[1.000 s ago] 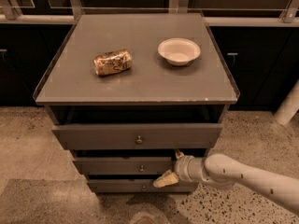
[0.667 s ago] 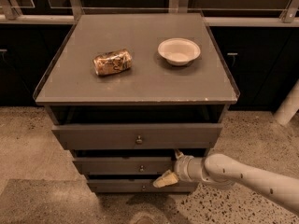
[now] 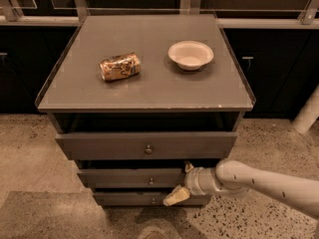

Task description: Open middle drawer

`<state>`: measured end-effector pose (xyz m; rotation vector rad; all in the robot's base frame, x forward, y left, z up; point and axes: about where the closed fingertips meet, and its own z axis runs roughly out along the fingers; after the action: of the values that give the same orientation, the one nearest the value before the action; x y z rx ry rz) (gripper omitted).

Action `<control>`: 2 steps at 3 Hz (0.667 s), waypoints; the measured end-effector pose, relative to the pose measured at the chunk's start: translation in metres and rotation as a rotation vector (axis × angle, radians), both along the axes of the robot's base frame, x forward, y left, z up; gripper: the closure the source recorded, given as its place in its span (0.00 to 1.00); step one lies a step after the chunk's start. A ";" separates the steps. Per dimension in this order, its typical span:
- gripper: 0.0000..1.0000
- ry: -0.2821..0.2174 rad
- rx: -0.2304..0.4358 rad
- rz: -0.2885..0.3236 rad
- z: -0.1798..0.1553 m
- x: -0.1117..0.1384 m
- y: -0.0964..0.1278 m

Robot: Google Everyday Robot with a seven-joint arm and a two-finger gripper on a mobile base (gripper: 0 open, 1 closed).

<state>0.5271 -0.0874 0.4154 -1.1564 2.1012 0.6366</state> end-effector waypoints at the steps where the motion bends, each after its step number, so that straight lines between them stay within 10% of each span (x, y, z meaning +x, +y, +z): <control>1: 0.00 0.000 0.000 0.000 0.004 0.000 0.000; 2: 0.00 0.056 0.029 -0.026 0.008 -0.016 -0.005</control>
Offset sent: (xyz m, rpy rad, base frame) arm -0.1829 -0.0274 0.0296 0.3474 0.6012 -0.1129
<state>0.5112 -0.0922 0.4231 -1.1055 2.1436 0.6921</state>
